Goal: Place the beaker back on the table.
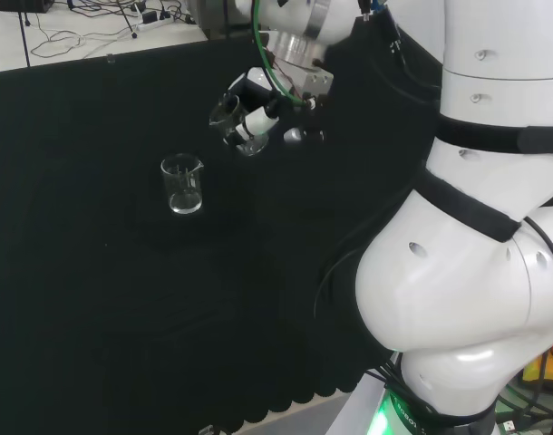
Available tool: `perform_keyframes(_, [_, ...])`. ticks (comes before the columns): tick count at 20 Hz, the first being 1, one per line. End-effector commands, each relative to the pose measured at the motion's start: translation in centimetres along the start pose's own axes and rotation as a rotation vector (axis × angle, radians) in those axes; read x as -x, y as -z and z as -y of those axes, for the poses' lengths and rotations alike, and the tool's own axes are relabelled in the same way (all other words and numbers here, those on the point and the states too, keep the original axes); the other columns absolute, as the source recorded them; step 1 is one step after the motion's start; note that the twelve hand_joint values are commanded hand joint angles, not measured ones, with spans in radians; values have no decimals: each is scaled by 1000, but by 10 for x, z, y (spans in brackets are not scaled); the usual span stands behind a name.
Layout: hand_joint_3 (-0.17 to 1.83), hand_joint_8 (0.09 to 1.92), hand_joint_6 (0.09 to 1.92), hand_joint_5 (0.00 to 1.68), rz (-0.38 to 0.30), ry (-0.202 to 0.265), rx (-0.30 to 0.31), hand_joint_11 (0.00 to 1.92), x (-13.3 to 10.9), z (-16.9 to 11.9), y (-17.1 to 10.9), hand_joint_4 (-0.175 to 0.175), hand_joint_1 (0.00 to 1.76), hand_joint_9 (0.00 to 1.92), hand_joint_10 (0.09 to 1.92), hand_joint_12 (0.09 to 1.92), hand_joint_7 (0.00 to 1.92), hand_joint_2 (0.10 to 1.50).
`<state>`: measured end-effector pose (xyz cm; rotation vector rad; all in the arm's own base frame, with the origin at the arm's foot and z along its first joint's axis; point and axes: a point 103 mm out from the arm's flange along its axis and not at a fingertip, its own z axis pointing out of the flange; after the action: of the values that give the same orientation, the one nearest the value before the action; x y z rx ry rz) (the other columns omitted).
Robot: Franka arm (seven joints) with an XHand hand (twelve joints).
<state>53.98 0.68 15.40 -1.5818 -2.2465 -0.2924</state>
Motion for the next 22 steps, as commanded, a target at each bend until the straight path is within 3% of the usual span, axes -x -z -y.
perform_keyframes(1, [-175, 395, 483, 1266, -67, -34, 61, 1281, 29, 6, -17, -30, 1291, 1386, 614, 734, 1421, 1050])
perform_keyframes(9, [-175, 267, 406, 1305, -109, -59, 72, 1282, 45, 4, -35, -34, 1297, 1407, 545, 737, 1483, 1038])
perform_keyframes(15, [-175, 165, 346, 1335, -173, -68, 145, 1286, 50, 6, -40, -39, 1300, 1430, 485, 738, 1531, 1031])
perform_keyframes(22, [-175, 113, 334, 1341, -213, -72, 170, 1286, 56, 5, -44, -39, 1301, 1440, 449, 739, 1554, 1029])
